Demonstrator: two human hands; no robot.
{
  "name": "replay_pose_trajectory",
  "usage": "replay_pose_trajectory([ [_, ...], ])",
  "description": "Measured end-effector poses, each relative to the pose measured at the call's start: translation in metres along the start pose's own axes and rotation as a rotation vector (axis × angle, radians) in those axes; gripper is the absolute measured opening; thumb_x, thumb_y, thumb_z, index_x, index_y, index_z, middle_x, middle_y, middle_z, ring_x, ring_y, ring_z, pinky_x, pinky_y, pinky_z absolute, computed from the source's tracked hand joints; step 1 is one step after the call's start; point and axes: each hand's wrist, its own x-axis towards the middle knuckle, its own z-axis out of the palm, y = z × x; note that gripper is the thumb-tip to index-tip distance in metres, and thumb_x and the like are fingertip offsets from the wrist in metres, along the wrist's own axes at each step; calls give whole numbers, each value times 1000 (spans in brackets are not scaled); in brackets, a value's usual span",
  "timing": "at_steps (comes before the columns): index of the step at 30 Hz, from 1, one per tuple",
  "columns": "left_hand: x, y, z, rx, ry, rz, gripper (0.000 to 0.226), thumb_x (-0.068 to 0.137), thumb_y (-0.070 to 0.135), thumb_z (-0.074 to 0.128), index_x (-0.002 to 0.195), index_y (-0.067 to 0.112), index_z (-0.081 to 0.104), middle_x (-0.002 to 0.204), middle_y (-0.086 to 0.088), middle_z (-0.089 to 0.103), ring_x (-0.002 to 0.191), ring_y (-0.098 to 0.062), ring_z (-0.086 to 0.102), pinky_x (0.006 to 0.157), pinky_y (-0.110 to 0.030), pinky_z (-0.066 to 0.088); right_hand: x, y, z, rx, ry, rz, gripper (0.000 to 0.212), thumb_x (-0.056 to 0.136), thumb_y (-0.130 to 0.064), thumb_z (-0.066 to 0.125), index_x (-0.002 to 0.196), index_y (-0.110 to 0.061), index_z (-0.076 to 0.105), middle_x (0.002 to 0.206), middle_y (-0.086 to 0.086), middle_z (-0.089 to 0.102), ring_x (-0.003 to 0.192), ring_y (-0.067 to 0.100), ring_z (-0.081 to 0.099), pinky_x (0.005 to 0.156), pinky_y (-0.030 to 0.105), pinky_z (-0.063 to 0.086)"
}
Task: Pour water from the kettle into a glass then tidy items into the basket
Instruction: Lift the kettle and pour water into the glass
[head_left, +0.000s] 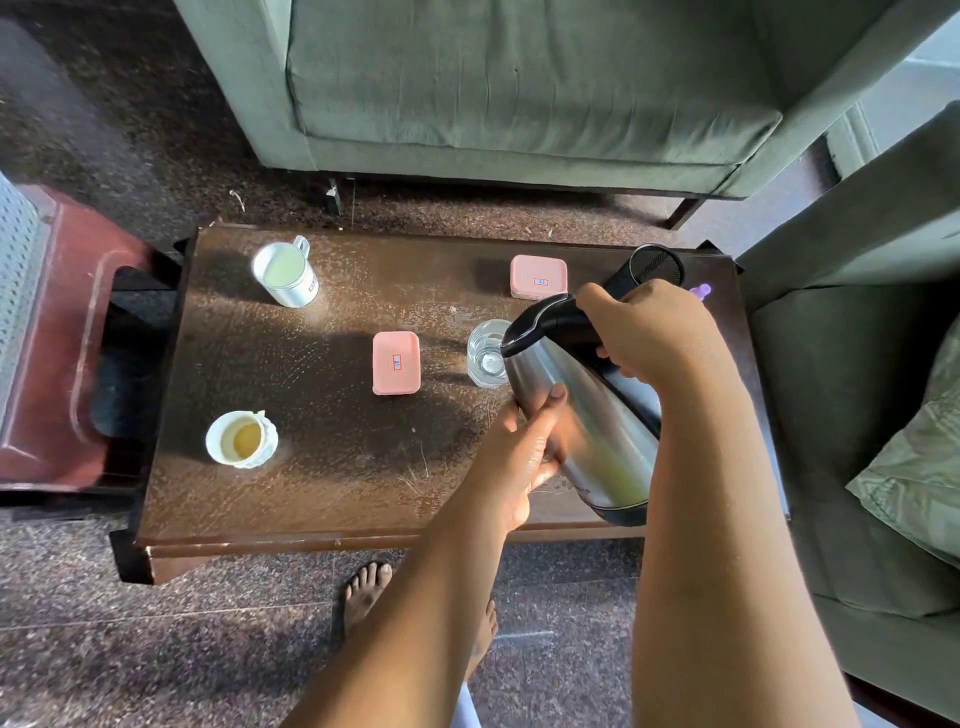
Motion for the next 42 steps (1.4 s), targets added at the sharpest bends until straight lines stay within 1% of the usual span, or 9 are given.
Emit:
replay_pose_trajectory([
  [11,0,0,1,9,0,-1,46,85,41,68,122,18,56,116,-7,67,110,-22,63,96,-40,51,1,-1,1,-1,-13,-4,55,81,-50,43,67,-2,65,69,15,69,70,33,64,75,41,55],
  [17,-2,1,2,2,-2,-2,43,86,39,67,122,17,56,116,-9,66,110,-22,63,89,-35,53,1,1,0,-11,-17,6,56,81,-52,43,68,-2,66,68,15,68,66,32,62,74,40,55],
  [21,-3,1,4,7,-4,-3,49,85,40,68,125,17,54,117,-8,65,112,-22,62,95,-38,52,2,0,-1,-28,-23,6,55,81,-50,42,67,-3,65,67,15,68,63,30,59,72,38,53],
  [25,-3,1,5,13,0,-2,53,84,42,68,129,17,52,123,-8,62,118,-24,58,102,-44,47,4,1,-1,-24,-22,2,54,80,-51,41,65,-4,64,69,13,69,67,30,63,75,40,56],
  [28,-3,1,6,13,-7,5,54,84,43,68,129,18,52,121,-7,63,115,-22,59,96,-38,50,4,2,-2,-21,-26,0,55,79,-51,41,65,-4,65,70,12,70,69,31,64,76,42,56],
  [31,-4,2,6,8,-12,13,47,86,41,67,124,17,54,115,-6,65,111,-20,61,86,-32,54,5,3,-3,-21,-18,-6,56,78,-52,41,67,-3,65,70,13,70,67,31,63,74,42,56],
  [36,-7,3,8,-5,-2,6,43,88,39,66,124,17,54,110,-5,65,108,-21,63,84,-31,55,6,4,-2,-36,-31,0,54,78,-52,40,70,-6,65,68,11,67,61,27,57,72,38,54],
  [39,-8,5,8,-19,-1,6,47,88,38,65,128,17,53,114,-4,65,108,-20,62,85,-32,54,8,5,0,-38,-35,2,54,77,-54,38,71,-8,64,70,10,67,64,28,57,73,37,54],
  [42,-10,6,9,-21,-7,12,46,89,37,64,128,16,52,114,-4,65,108,-19,62,80,-29,55,8,5,1,-36,-35,-1,53,79,-54,39,71,-8,64,71,11,67,66,29,58,74,37,54],
])
